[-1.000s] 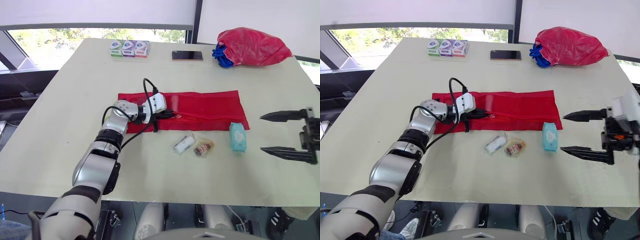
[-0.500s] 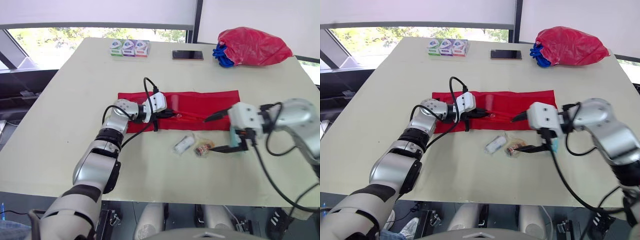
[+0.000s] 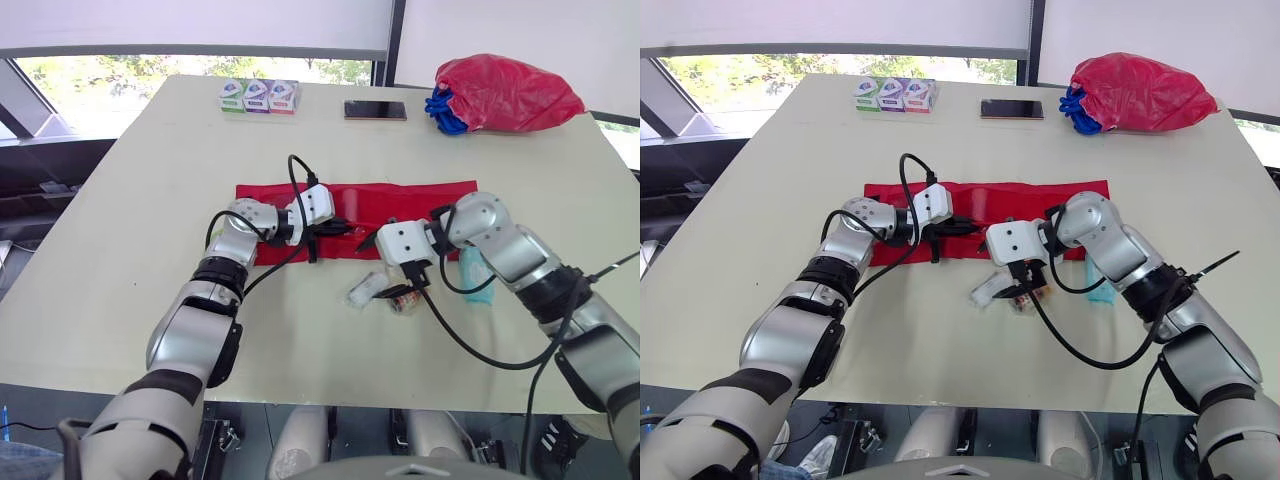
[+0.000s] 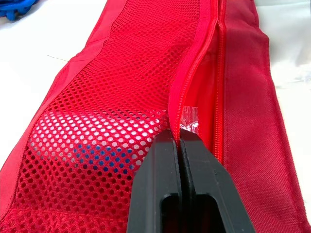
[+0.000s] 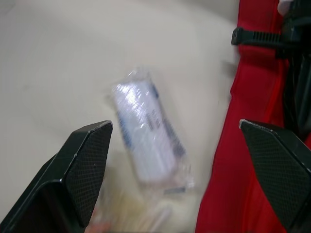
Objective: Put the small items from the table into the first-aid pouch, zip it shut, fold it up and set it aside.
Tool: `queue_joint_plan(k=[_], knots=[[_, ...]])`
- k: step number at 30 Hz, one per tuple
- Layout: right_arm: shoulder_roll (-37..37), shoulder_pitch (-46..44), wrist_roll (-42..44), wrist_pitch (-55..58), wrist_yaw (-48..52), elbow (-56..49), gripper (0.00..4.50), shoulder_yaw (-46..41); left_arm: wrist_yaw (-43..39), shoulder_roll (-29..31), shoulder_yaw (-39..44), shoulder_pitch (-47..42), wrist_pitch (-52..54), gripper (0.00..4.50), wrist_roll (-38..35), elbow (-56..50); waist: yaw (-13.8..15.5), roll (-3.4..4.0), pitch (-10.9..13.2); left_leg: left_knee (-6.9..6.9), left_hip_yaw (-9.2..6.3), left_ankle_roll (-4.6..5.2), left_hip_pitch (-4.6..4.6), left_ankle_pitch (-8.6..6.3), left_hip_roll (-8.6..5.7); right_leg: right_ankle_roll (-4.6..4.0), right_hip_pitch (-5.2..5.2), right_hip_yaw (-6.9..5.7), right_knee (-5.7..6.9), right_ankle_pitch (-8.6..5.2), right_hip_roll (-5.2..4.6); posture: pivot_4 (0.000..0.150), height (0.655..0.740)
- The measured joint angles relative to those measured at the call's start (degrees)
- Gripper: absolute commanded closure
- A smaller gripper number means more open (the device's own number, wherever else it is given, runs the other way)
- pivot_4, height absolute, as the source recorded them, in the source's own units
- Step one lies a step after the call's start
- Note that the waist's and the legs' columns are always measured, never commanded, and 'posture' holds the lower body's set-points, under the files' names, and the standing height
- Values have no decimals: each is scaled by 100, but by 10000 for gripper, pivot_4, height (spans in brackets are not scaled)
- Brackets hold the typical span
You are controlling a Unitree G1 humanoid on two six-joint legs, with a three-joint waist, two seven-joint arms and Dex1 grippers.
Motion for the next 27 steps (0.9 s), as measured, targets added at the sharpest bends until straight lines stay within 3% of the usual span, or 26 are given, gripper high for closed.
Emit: queue_joint_plan(k=[8, 9, 11, 16, 18, 20, 27], knots=[[172, -349, -703, -745, 257, 1059, 298, 282, 16, -31, 0, -2, 0, 45000, 1, 3, -8, 2, 1, 0, 0, -1, 2, 1, -3, 0, -1, 1, 2, 0, 0, 1500, 7400], [205, -351, -719, -780, 314, 1095, 5332, 288, 20, -36, 0, -1, 0, 45000, 1, 3, -6, 1, 1, 0, 0, -1, 2, 1, -3, 0, 0, 1, 1, 0, 0, 1500, 7400], [254, -349, -729, -785, 377, 1138, 8804, 300, 22, -37, 0, -1, 0, 45000, 1, 3, -5, 2, 1, 0, 0, -1, 2, 1, -3, 0, 0, 1, 1, 0, -1, 1500, 7400], [394, -297, -672, -583, 436, 1040, 30596, 288, 25, -37, 0, -1, 0, 45000, 0, 3, -6, 2, 1, 0, 0, -1, 2, 1, -3, 0, -1, 1, 2, 0, -1, 1500, 7400], [394, -221, -584, -392, 480, 866, 42185, 197, 30, -43, 0, 0, -1, 45000, 1, 3, -1, 2, 1, 0, 0, -1, 2, 1, -3, 0, 0, 1, 2, 0, -1, 1500, 7400], [365, -175, -540, -255, 485, 718, 44799, 115, 32, -47, 0, 0, -2, 45000, 1, 3, -2, 2, 1, 0, 0, -1, 1, 1, -3, 0, 0, 1, 2, 0, -1, 1500, 7400], [76, 329, -436, 790, -40, -228, 44799, -491, 44, -87, 1, 2, -12, 45000, 0, 7, 11, 2, 1, 0, -1, -1, 1, 0, -3, 0, 0, 1, 3, 0, -2, 1500, 7400]])
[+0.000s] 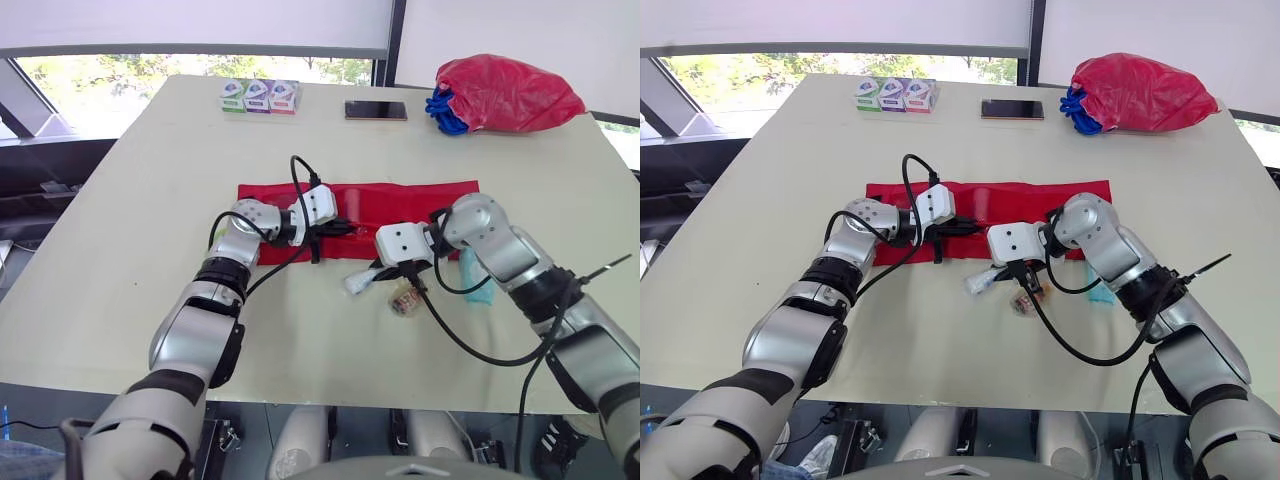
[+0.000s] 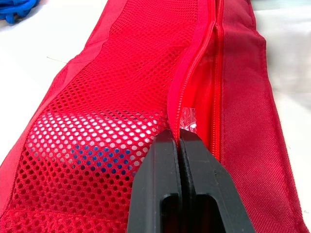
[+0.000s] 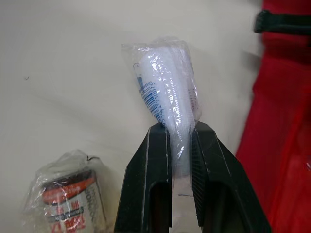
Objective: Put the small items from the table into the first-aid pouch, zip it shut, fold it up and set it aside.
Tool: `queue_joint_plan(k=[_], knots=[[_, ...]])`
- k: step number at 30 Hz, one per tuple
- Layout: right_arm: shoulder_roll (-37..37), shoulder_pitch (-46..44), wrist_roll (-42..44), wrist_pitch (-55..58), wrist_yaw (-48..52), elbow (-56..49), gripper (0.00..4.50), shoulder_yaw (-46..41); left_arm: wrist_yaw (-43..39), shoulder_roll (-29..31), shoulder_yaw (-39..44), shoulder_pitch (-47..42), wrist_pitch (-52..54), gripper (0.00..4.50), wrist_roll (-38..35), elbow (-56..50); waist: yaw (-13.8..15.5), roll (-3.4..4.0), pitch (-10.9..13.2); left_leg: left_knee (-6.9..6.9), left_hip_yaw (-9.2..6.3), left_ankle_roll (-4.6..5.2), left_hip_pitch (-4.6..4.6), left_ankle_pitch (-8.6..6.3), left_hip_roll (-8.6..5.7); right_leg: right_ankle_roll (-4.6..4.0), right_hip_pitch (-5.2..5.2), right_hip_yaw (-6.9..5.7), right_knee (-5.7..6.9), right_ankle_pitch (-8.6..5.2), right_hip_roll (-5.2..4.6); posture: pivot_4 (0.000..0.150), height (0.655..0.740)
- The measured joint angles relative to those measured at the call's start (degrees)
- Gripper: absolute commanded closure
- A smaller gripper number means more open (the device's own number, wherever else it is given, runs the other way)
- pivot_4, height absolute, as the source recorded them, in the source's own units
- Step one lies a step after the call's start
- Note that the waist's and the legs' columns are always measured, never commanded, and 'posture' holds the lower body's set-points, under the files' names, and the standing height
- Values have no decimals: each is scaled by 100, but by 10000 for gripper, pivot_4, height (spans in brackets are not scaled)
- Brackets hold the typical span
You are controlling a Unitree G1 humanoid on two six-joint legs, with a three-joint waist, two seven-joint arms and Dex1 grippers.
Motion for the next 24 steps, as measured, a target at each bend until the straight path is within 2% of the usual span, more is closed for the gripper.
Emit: queue_joint_plan(k=[2, 7, 11, 19, 24], knots=[[-110, 130, 0, 264, -175, -234, 44799, -178, 1, -1, 0, 1, 0, 45000, 0, 0, 4, 0, 0, 0, 1, 0, -1, 0, 0, 0, 0, 1, -1, 0, -1, 1500, 7400], [-645, 657, -332, 2090, -1060, -1361, 44799, -708, -42, -22, 16, 5, 21, 45000, -18, -1, 18, 1, -1, 1, 2, 2, -3, -1, -1, 0, 0, 1, -1, 0, -3, 1500, 7400], [-976, 973, -567, 3451, -1510, -2093, 44799, -798, -35, -176, 67, 2, 172, 45000, -46, -5, 27, 0, -1, -1, 0, 14, -3, -8, -1, 0, 0, 0, -3, 0, -3, 1500, 7400], [-471, 1433, -519, 5298, -2461, -3208, 44799, -839, 124, -646, 47, 174, 457, 45000, -44, -528, 22, 0, -2, 0, -1, 25, -3, -14, 4, 0, 1, 1, -2, 0, -6, 1500, 7400], [-2, 1697, -641, 6380, -3589, -3483, 44799, -969, 143, -771, -6, 459, 790, 45000, -52, -1014, 20, 1, -2, 0, -2, 24, -3, -14, 3, 0, 0, 1, -1, 0, -6, 1500, 7400]])
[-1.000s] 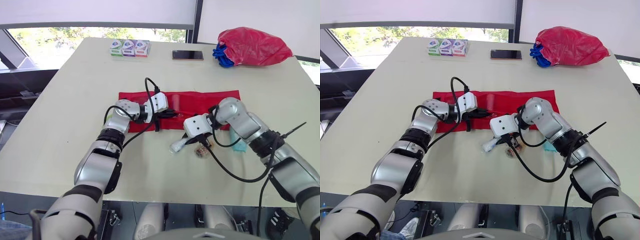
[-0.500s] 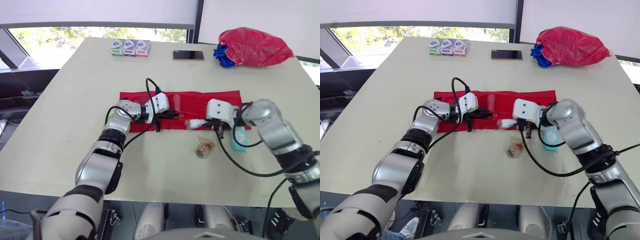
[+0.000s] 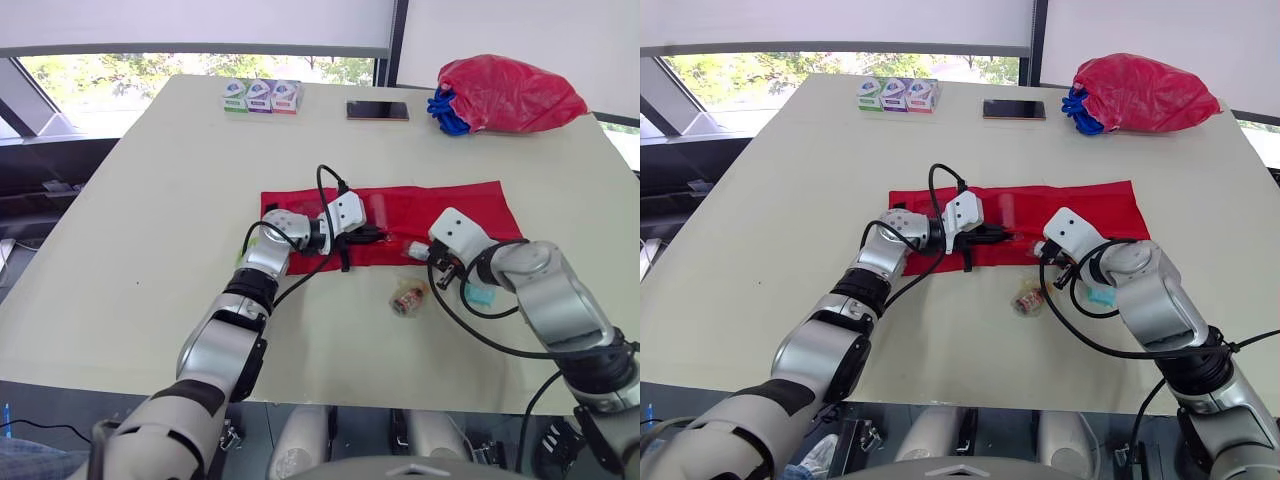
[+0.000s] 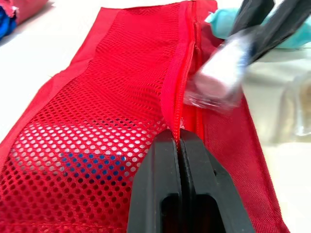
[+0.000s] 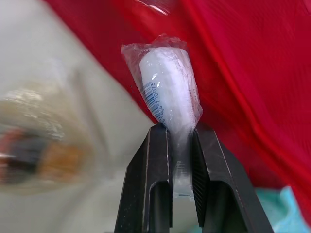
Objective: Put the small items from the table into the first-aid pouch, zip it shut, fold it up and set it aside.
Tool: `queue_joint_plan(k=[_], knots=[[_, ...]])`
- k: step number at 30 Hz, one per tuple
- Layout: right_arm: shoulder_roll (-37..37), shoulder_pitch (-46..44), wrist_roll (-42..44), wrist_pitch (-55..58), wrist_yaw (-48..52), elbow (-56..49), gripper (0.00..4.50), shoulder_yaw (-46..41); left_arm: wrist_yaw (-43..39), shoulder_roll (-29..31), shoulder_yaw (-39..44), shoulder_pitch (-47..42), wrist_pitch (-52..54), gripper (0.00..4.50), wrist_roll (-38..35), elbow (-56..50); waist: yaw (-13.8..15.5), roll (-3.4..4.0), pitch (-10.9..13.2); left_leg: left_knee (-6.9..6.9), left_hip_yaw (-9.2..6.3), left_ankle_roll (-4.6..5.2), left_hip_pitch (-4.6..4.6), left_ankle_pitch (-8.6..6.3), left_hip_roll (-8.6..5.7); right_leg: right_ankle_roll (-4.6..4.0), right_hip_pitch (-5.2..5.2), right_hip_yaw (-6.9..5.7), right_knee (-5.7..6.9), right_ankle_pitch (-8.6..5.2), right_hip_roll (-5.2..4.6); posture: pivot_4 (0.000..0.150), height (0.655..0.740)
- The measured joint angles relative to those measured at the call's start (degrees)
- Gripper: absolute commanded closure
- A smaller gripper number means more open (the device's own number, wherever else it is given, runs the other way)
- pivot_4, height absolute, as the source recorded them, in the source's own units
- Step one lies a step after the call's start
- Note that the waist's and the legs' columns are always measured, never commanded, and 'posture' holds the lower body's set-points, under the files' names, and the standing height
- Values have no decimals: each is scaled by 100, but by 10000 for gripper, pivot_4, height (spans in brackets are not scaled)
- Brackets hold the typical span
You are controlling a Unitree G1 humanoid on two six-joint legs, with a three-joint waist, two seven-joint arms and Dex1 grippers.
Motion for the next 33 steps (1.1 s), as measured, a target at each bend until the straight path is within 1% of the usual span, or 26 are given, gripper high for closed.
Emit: queue_joint_plan(k=[1, 2, 5, 8, 15, 19, 20, 21, 22, 24, 29, 33], knots=[[37, 0, -11, 37, -49, -4, 44799, -23, 0, -3, 0, 0, 14, 45000, 0, -21, 0, 0, 0, 0, 0, 0, 0, 0, 0, 0, 0, 0, 0, 0, 0, 1500, 7400], [262, 0, -46, 232, -396, -9, 44799, -132, 0, -29, -3, 11, 97, 45000, -4, -158, 0, 0, 0, 0, -1, 0, 0, 0, -3, 0, 0, 0, 0, 0, 0, 1500, 7400], [540, 0, -59, 358, -756, 2, 44799, -262, 5, -57, -7, 55, 161, 45000, -6, -272, -6, 1, -1, -1, 0, -1, 0, 1, -3, 0, 0, 0, 0, 0, 1, 1500, 7400], [1030, -5, -61, 388, -1264, 110, 44799, -309, 6, -141, -53, 102, 234, 45000, -5, -311, -8, 1, -1, -2, 0, -1, 1, 1, -5, 0, 0, 0, 0, 0, 2, 1500, 7400], [2029, -183, -73, 67, -2184, 710, 44799, -426, 10, -237, -57, 103, 272, 45000, -6, -341, -32, 5, -4, -4, 0, -1, 6, 1, -6, 0, 0, 1, 4, 0, 4, 1500, 7400], [2262, -257, -30, -304, -2457, 1044, 44799, -452, 6, -248, -59, 104, 311, 45000, -7, -378, -24, 5, -4, -4, 1, -1, 5, 1, -8, 0, 1, 1, 0, 0, 3, 1500, 7400], [2267, -257, -20, -343, -2474, 1075, 34954, -452, 6, -249, -59, 104, 313, 45000, -7, -385, -25, 5, -4, -5, 1, -1, 5, 1, -8, 0, 1, 1, 1, 0, 3, 1500, 7400], [2261, -257, 5, -419, -2484, 1103, 32397, -455, 4, -248, -59, 104, 318, 45000, -7, -394, -26, 5, -3, -5, 0, -1, 5, 1, -8, 0, 0, 1, 1, 0, 3, 1500, 7400], [2258, -256, 29, -444, -2484, 1107, 28551, -458, 3, -246, -59, 104, 320, 45000, -7, -398, -28, 5, -4, -5, 0, -1, 5, 1, -8, 0, 0, 1, 1, 0, 3, 1500, 7400], [2206, -228, 109, -473, -2475, 1096, 18031, -458, 1, -248, -60, 103, 323, 45000, -6, -405, -26, 5, -4, -5, 0, -1, 5, 1, -8, 0, 1, 1, 1, 0, 3, 1500, 7400], [1692, 21, 366, -213, -2229, 613, 18031, -449, 2, -226, -56, 101, 323, 45000, -9, -399, -35, 6, -3, -6, 0, 2, 5, -1, -7, 0, 0, 1, 1, 0, 4, 1500, 7400], [1298, 179, 643, 234, -2019, -146, 18031, -402, 35, -217, -54, 62, 312, 45000, -8, -302, -35, 6, -3, -6, 0, 3, 6, -2, -6, 0, 0, 1, 1, -1, 4, 1500, 7400]])
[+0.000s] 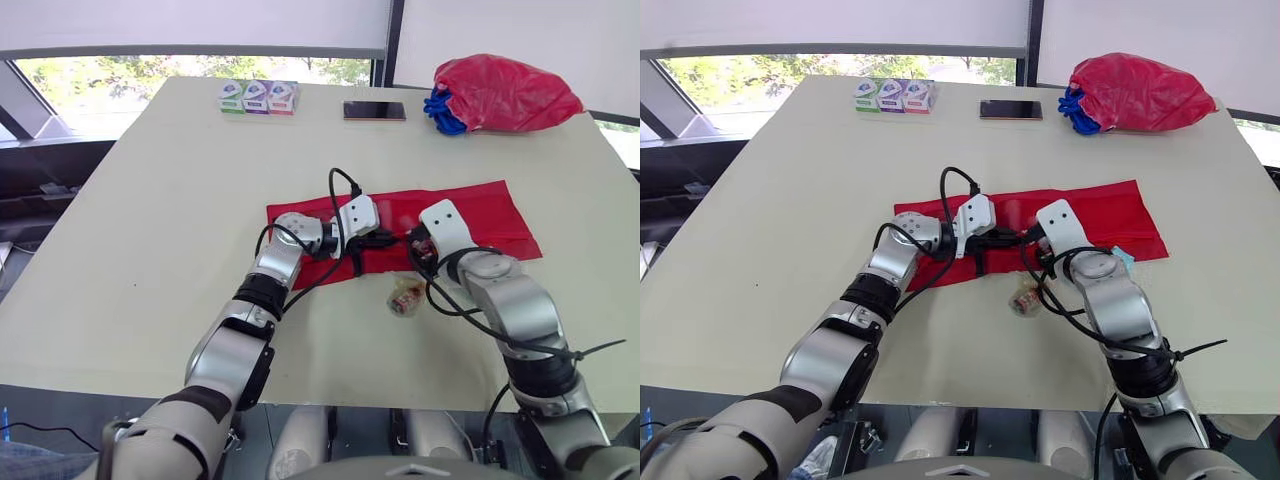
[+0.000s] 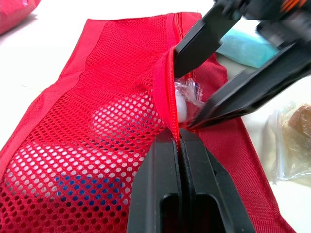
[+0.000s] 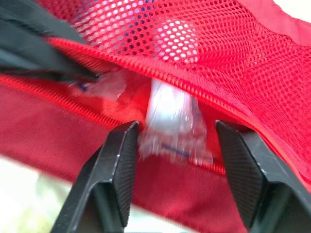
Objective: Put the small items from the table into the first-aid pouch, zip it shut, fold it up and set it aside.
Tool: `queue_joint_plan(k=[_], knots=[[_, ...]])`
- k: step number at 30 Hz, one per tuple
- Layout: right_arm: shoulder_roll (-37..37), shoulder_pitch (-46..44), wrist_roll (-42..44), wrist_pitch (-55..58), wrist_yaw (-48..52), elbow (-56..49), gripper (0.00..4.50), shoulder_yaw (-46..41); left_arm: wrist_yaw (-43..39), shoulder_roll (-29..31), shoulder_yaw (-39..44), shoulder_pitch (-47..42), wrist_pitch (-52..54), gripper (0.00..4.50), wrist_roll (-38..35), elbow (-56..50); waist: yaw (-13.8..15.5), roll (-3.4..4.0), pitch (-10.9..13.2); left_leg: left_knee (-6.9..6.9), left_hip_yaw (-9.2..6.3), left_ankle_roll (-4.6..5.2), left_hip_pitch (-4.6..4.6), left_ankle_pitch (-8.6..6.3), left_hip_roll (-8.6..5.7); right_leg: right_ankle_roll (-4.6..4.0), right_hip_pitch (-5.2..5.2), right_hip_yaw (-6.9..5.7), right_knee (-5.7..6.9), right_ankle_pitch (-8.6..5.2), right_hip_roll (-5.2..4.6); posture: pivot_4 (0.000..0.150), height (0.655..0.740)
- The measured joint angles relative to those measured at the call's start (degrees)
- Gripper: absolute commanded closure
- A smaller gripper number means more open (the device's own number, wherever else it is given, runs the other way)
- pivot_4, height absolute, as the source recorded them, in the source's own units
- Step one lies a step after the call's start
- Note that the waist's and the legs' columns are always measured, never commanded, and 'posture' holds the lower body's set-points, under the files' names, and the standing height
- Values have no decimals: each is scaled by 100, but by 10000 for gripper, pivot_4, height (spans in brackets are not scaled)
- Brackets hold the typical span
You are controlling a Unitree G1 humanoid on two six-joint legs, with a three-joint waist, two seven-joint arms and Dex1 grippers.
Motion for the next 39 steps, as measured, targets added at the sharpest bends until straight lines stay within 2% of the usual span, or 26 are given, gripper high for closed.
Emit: queue_joint_plan(k=[3, 4, 6, 7, 10, 11, 20, 25, 31, 35, 39], knots=[[-396, 81, 240, 341, 184, -518, 18031, -2, 26, 10, 3, -85, -10, 45000, 0, 89, 4, 0, 0, 0, 0, 1, -1, 0, 0, 0, 1, 0, -2, 0, -1, 1500, 7400], [-511, 98, 316, 410, 237, -637, 20360, -2, 29, 10, 4, -98, -15, 45000, 0, 91, 3, 0, 0, 0, 0, 1, -1, 0, 0, 0, 1, 0, -2, 0, -1, 1500, 7400], [-948, 234, 474, 393, 374, -814, 26607, -5, 30, 3, 4, -112, -60, 45000, -1, 143, 8, -1, 0, 0, -1, 1, -1, -1, 1, 0, 2, -1, -6, 0, -1, 1500, 7400], [-974, 246, 475, 392, 381, -814, 28236, -7, 30, 4, 4, -112, -63, 45000, -2, 149, 8, -1, 0, 0, -1, 1, -1, -1, 1, 1, 2, -1, -6, 0, -1, 1500, 7400], [-1323, 394, 519, -62, 404, -667, 43385, 10, 28, 14, 5, -115, -82, 45000, -1, 233, 0, -1, 0, 0, 0, 1, -1, -1, 2, 1, 1, -1, -5, 0, -1, 1500, 7400], [-1331, 393, 519, -235, 386, -571, 44305, 15, 28, 5, 5, -115, -87, 45000, -2, 235, -6, 0, 0, -1, 1, 1, 1, -1, 3, 1, 1, 0, -4, 0, 0, 1500, 7400], [-734, 75, 302, -1482, -27, 646, 44305, 590, 23, -33, 3, -122, -100, 45000, -7, 260, -1, 0, 0, -1, 2, 1, 0, 0, 3, 1, 1, 1, -5, 0, 1, 1500, 7400], [-300, -223, 38, -2474, -265, 1656, 44305, 859, 28, -88, 3, -130, -101, 45000, -6, 270, 9, 0, 0, -1, 3, 0, -1, 0, 1, 0, 1, 0, -6, 0, 0, 1500, 7400], [-80, -391, -239, -3319, -454, 2373, 44305, 892, 46, -114, 4, -131, -106, 45000, -9, 264, 6, 0, 0, -1, 2, -1, -1, 0, 1, 0, 1, 0, -6, 0, 0, 1500, 7400], [-231, -117, -253, -3489, -263, 2105, 44305, 833, 57, -112, 1, -126, -113, 45000, -7, 266, 12, 0, 1, -1, 1, 0, -2, 0, 1, 0, 1, 0, -6, 0, 0, 1500, 7400], [-657, 391, 31, -3510, 237, 1351, 44305, 467, 71, -95, 2, -124, -139, 45000, -6, 272, 9, 0, 0, -1, 2, 1, -2, 0, 1, 1, 2, 1, -8, 0, 1, 1500, 7400]])
